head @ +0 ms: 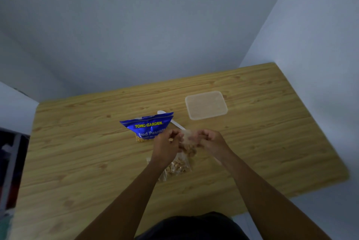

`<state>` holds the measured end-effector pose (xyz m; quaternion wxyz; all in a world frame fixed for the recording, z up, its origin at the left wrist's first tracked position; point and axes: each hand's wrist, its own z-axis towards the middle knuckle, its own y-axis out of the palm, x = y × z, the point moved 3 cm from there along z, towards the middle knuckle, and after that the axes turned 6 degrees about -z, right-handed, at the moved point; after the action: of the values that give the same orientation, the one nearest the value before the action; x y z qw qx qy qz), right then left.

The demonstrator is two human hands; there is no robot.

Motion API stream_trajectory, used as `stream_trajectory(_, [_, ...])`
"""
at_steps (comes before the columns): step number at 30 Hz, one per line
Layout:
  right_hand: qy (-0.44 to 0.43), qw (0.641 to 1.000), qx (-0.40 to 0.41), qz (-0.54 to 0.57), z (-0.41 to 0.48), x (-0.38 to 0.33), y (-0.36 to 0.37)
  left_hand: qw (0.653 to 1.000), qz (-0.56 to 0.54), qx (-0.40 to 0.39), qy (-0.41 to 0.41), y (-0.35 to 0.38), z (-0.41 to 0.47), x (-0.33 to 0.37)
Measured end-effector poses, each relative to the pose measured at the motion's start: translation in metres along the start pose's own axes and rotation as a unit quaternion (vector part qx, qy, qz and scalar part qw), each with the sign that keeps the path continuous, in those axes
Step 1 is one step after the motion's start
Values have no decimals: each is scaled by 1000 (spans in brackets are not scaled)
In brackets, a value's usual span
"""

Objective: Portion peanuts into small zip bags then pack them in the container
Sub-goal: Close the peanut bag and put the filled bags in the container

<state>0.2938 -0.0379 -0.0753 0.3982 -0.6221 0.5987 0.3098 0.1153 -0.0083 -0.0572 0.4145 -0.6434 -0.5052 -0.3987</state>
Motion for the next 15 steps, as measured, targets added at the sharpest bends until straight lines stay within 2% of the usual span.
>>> stream_trajectory(3, [31,999,-27,-18,-3,18,2,999,-10,-8,-31,1,-8,-6])
stream_trajectory(6, [64,996,28,-60,-3,32,-3,998,-5,-20,-65,-2,-12,-23])
stream_trajectory(10, [85,980,96,-153,3,45,-17,988,139,21,-64,-24,-10,-43])
stream_trajectory(15, [64,946,149,-281,7,48,-26,975,201,33,-86,-39,-7,-56])
